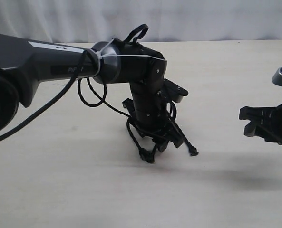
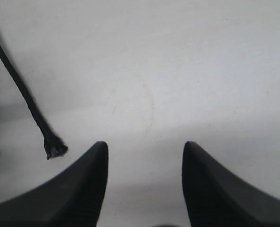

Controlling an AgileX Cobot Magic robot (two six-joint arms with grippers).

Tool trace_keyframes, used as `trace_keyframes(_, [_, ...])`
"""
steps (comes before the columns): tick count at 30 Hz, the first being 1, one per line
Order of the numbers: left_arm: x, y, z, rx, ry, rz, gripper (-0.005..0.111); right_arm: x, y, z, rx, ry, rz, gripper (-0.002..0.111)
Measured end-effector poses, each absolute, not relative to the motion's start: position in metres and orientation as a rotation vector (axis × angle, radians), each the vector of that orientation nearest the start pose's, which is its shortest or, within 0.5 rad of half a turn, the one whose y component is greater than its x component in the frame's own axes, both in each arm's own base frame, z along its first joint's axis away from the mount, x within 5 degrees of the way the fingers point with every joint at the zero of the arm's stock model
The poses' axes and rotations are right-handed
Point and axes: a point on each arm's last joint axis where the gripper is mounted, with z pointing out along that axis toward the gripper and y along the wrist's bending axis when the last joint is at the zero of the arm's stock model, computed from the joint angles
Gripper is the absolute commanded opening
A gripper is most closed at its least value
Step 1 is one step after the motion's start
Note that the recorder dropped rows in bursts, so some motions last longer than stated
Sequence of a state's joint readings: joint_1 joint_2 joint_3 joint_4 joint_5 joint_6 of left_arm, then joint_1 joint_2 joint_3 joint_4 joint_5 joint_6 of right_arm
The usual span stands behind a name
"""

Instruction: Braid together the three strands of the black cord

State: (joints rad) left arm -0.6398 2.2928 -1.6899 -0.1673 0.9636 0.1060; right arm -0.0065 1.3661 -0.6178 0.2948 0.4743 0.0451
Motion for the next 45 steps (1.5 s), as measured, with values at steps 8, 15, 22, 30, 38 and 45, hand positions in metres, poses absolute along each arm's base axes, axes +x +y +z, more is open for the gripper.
trace_keyframes(8, [0.358, -0.286, 0.106, 0.988, 2.901, -0.239, 0.020, 0.232, 0.010, 0.190, 0.383, 2.668, 0.270, 0.047])
trace_keyframes(15, [0.365, -0.278, 0.106, 0.941, 2.898, -0.029, 0.000, 0.234, 0.010, 0.191, 0.382, 2.642, 0.265, 0.047])
trace_keyframes(22, [0.371, -0.279, 0.160, 0.912, 2.840, -0.019, 0.000, 0.240, 0.010, 0.194, 0.452, 2.556, 0.301, 0.047])
trace_keyframes(30, [0.393, -0.233, 0.207, 0.778, 2.813, 0.051, 0.000, 0.243, 0.010, 0.196, 0.414, 2.522, 0.299, 0.047])
trace_keyframes(38, [0.405, -0.194, 0.169, 0.589, 2.851, 0.054, 0.000, 0.243, 0.010, 0.197, 0.336, 2.524, 0.275, 0.047])
trace_keyframes(45, [0.398, -0.178, 0.132, 0.359, 2.836, 0.103, 0.000, 0.243, 0.010, 0.197, 0.319, 2.525, 0.270, 0.047])
